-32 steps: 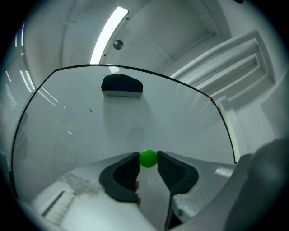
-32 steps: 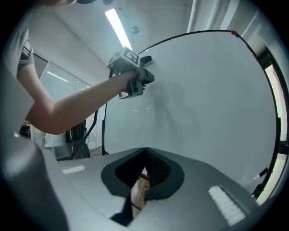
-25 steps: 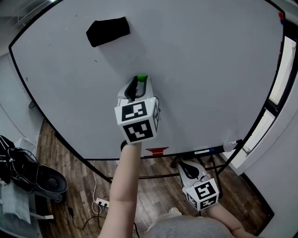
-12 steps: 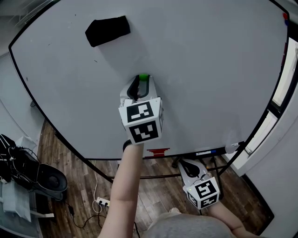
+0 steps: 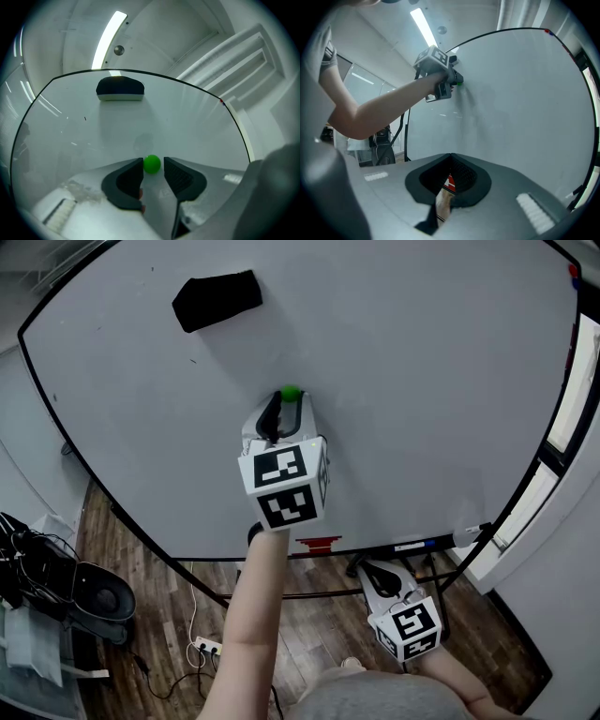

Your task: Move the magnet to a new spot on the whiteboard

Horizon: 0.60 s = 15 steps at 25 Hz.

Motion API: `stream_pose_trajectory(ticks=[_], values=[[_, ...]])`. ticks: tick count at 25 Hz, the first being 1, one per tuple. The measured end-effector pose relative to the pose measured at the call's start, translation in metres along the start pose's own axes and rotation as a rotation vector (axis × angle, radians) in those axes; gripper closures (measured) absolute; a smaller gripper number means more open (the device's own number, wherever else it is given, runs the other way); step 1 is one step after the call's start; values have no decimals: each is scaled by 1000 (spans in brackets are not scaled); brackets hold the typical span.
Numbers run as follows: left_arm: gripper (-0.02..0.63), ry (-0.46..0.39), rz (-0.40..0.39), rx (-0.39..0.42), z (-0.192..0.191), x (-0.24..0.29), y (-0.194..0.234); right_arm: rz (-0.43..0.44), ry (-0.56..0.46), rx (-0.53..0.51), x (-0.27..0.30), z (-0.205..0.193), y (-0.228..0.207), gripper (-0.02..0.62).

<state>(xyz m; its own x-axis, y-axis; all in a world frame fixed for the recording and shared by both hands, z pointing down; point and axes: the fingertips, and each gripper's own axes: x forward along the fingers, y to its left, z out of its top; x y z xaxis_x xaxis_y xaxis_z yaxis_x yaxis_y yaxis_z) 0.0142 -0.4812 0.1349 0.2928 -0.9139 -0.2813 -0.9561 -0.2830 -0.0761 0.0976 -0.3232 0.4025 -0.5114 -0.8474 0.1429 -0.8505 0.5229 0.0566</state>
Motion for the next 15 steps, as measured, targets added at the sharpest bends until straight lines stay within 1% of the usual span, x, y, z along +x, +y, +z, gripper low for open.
stream_pose_trajectory(ticks=[2,8,12,15], values=[[463,-2,-1,1,0,-5,-1,-2,-3,-1,-2,1,1,594],[463,35,-6,6,-9,-27,-5,1,-9,5,-10,-2,11,594],[463,24,-11,-11,-6,-49,-4,6,-6,10,-17,-7,22,594],[468,42,-23,-19,-14,-69,-6,3,-7,15,-22,-11,28,594]])
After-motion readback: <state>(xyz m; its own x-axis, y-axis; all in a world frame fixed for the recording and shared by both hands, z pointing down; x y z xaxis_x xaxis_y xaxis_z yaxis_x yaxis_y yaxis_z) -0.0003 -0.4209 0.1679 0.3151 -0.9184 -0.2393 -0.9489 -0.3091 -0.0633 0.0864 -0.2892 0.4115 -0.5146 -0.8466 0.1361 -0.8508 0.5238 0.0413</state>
